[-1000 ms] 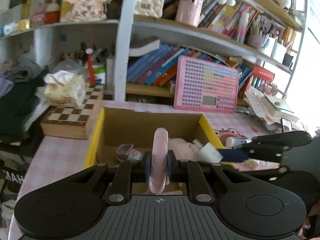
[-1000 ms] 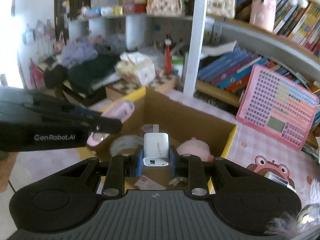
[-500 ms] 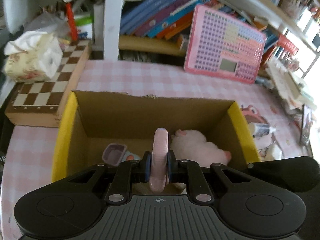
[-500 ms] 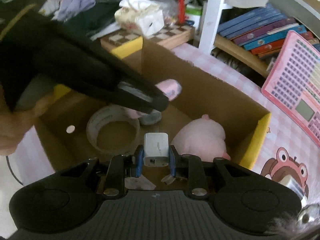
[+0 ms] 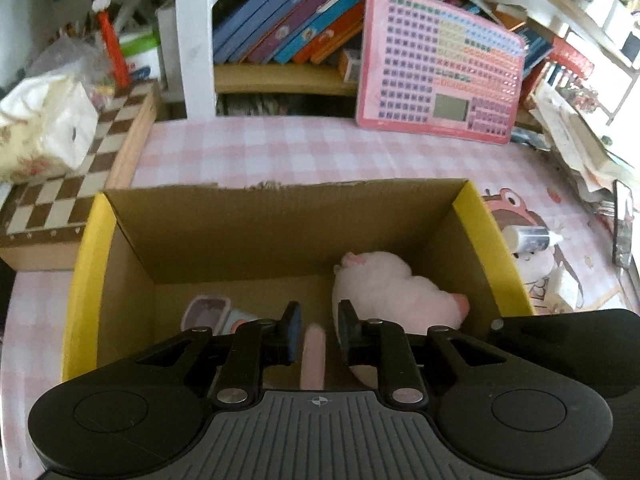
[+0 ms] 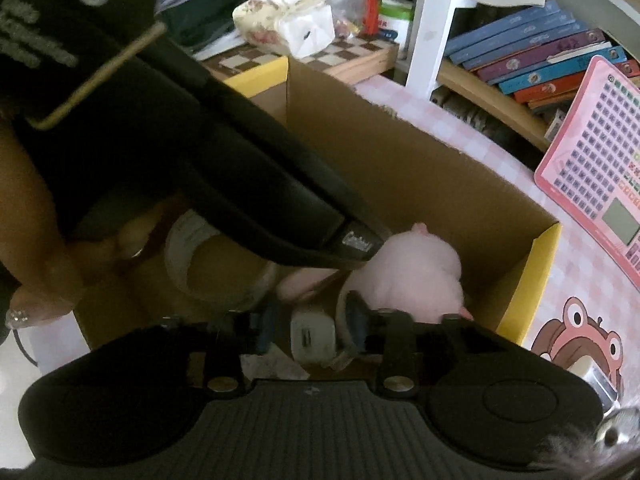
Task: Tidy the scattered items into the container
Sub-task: 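Open the left tool to drop the eraser while the right tool releases the charger, then withdraw both tools from the yellow box toward the spray bottle and charger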
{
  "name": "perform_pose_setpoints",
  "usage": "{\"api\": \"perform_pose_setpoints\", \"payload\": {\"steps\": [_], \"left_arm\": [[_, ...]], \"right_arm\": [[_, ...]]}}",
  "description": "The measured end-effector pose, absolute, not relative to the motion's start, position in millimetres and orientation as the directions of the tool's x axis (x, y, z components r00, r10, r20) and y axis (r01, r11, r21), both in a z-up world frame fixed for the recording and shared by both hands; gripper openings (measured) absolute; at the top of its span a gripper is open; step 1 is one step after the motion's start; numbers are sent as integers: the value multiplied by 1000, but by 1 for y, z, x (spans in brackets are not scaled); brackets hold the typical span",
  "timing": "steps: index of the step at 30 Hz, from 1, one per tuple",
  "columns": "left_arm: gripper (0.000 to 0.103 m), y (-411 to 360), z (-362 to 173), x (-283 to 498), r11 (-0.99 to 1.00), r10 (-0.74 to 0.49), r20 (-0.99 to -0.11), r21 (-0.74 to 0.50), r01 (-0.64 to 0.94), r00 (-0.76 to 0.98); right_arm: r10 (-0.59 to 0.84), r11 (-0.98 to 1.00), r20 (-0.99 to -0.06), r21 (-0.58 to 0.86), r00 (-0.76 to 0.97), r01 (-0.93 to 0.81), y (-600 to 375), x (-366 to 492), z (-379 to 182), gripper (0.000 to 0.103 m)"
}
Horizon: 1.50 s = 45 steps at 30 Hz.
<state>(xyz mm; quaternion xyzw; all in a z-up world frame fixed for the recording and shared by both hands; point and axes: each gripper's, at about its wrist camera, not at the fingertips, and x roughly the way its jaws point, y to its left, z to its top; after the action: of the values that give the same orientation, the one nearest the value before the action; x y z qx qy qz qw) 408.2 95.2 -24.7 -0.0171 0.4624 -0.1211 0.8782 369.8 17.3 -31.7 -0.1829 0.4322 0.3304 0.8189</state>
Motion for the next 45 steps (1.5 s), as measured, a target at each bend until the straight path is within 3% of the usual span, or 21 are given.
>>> {"api": "perform_pose_setpoints", "payload": {"steps": [3, 10, 16, 19, 21, 25, 27, 29, 32, 45], "left_arm": [[37, 97, -14, 398, 971, -224, -782, -129, 201, 582], [40, 111, 11, 376, 973, -231, -723, -180, 145, 651], [51, 118, 37, 343, 973, -225, -662, -190, 130, 715], [61, 121, 51, 319, 973, -224, -623, -186, 136, 749], [75, 121, 59, 304, 975, -217, -603, -172, 140, 768], [81, 120, 71, 275, 982, -187, -562, -125, 140, 806], [86, 119, 75, 259, 984, -179, -548, -102, 147, 817], [89, 119, 78, 244, 985, -173, -528, -89, 149, 831], [96, 121, 79, 218, 987, -160, -507, -87, 135, 847], [98, 134, 54, 148, 995, -91, -560, -84, 53, 823]], "right_arm": [[391, 720, -819, -12, 420, -694, 13, 365, -26, 41], [427, 745, -764, -5, 483, -667, 1, 353, 3, 42], [463, 755, -696, -16, 549, -656, -11, 329, 38, 45], [475, 755, -670, -23, 571, -656, -16, 311, 49, 47], [482, 755, -654, -26, 583, -655, -21, 298, 53, 48], [471, 776, -633, -34, 614, -630, -29, 278, 56, 51], [461, 791, -618, -39, 637, -610, -33, 267, 58, 59], [441, 812, -595, -53, 672, -581, -38, 255, 60, 81], [412, 839, -561, -73, 718, -539, -46, 238, 65, 85], [352, 904, -533, -18, 769, -427, -66, 180, 51, 91]]}}
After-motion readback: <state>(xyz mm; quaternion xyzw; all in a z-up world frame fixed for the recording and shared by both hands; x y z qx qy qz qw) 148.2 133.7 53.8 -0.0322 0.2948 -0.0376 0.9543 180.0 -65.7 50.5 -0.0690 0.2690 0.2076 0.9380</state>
